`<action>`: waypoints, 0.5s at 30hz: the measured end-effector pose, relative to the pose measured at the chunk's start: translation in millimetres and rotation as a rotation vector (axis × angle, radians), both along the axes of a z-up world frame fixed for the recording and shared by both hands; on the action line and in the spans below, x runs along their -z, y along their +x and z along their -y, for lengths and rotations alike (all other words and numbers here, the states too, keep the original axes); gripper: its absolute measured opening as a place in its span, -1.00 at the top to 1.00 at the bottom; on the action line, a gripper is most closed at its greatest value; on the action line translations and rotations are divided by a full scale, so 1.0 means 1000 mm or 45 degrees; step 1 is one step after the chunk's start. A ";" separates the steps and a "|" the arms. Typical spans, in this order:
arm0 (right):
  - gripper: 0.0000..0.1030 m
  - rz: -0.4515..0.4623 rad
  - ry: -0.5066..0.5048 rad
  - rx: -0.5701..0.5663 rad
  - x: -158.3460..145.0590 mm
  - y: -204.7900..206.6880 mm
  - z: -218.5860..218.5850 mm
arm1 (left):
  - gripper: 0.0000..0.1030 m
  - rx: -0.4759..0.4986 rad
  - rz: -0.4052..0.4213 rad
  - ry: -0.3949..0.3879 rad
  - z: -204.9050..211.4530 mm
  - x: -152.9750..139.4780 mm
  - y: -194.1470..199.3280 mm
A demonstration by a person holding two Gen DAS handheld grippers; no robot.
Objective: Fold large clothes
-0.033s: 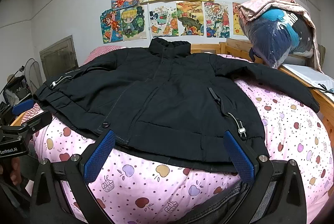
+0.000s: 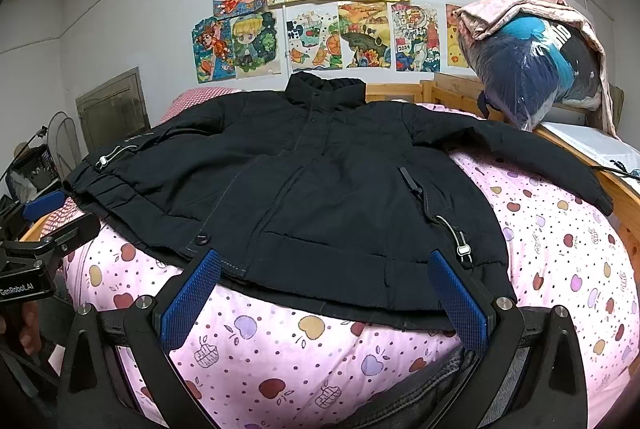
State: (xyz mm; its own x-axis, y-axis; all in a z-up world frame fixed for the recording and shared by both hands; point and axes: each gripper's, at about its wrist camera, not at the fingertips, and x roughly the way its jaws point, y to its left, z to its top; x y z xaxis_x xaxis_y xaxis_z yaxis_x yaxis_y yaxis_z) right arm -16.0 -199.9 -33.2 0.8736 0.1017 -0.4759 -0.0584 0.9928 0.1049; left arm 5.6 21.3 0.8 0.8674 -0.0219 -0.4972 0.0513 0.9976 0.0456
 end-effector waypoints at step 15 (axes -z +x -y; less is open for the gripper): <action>-0.98 0.009 0.071 0.077 -0.033 0.050 0.068 | -1.00 0.035 -0.163 0.045 0.023 -0.025 0.076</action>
